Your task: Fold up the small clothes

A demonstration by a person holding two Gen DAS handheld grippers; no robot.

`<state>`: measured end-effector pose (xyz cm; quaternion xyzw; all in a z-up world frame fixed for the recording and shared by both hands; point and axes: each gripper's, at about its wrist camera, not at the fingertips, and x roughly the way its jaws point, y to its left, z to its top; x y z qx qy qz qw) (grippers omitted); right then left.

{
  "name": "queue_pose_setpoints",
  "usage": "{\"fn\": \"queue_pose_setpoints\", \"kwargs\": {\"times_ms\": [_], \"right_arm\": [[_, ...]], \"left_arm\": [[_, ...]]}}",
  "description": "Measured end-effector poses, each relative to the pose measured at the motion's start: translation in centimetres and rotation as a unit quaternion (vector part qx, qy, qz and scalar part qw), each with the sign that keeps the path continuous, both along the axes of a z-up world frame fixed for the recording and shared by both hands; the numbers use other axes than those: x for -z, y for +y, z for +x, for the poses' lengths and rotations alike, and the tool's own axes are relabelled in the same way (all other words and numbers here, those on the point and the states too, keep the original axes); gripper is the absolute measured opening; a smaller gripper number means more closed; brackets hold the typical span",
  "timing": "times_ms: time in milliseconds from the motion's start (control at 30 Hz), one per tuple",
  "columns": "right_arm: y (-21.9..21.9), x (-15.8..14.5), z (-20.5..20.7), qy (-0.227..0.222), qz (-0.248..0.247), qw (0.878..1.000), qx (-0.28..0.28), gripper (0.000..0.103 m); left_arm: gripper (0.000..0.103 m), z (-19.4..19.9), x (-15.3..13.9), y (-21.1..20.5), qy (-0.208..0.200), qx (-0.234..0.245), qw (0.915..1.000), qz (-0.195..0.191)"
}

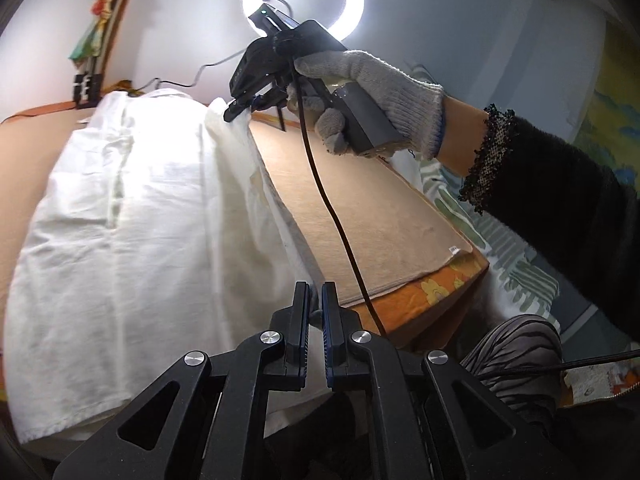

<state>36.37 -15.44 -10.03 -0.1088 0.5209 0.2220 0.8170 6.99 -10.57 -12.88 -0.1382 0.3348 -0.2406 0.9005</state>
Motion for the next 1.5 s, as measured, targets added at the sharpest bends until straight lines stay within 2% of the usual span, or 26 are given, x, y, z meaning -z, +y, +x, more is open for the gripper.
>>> {"fn": "queue_pose_setpoints", "kwargs": {"times_ms": [367,567,833,900,933,967,1000,1100,1200,1267,1333,1400,1500], "right_arm": [[8.2,2.9,-0.7,-0.001,-0.054,0.998,-0.034,0.001],[10.7,4.7,-1.1,-0.011,-0.077,0.996,-0.037,0.001],[11.4,6.2,-0.8,0.001,-0.072,0.997,-0.038,0.002],[10.7,5.5,-0.9,0.011,-0.046,0.998,-0.051,0.007],[10.0,4.8,-0.9,0.017,-0.018,0.998,-0.054,0.014],[8.8,3.6,-1.3,0.018,0.022,0.998,-0.055,0.03],[7.1,2.2,-1.8,0.013,0.064,0.997,-0.051,0.034],[1.5,-0.4,-3.8,0.005,0.138,0.99,-0.018,0.035],[-3.4,-0.6,-7.2,0.011,0.144,0.989,0.015,0.038],[-5.5,0.1,-10.0,0.019,0.132,0.991,0.018,0.038],[-7.0,1.2,-12.8,0.045,0.137,0.989,0.012,0.038],[-7.8,2.9,-15.6,0.085,0.153,0.985,0.006,0.038],[-7.2,5.3,-18.8,0.116,0.157,0.981,-0.006,0.039]], "left_arm": [[0.005,-1.0,1.6,5.1,0.025,-0.045,0.9987,-0.006],[0.005,-1.0,2.4,7.0,0.037,-0.067,0.9971,0.004],[0.005,-0.7,3.7,7.5,0.057,-0.072,0.9957,0.017],[0.005,-0.6,4.0,7.4,0.064,-0.066,0.9955,0.023],[0.005,-0.5,4.1,7.3,0.07,-0.061,0.9954,0.025],[0.005,-0.5,4.1,7.4,0.077,-0.057,0.995,0.028],[0.005,-0.5,4.0,7.5,0.084,-0.049,0.9949,0.024],[0.007,-0.9,3.0,8.6,0.099,-0.029,0.9946,0.014],[0.009,-2.1,1.5,10.2,0.094,-0.02,0.9953,0.01],[0.009,-2.5,0.5,11.7,0.087,-0.028,0.9957,0.018],[0.009,-2.3,-0.2,13.4,0.083,-0.048,0.9949,0.03],[0.013,-1.8,-0.6,15.2,0.082,-0.069,0.9936,0.037],[0.018,-0.5,0.2,17.2,0.102,-0.089,0.9892,0.057]]}}
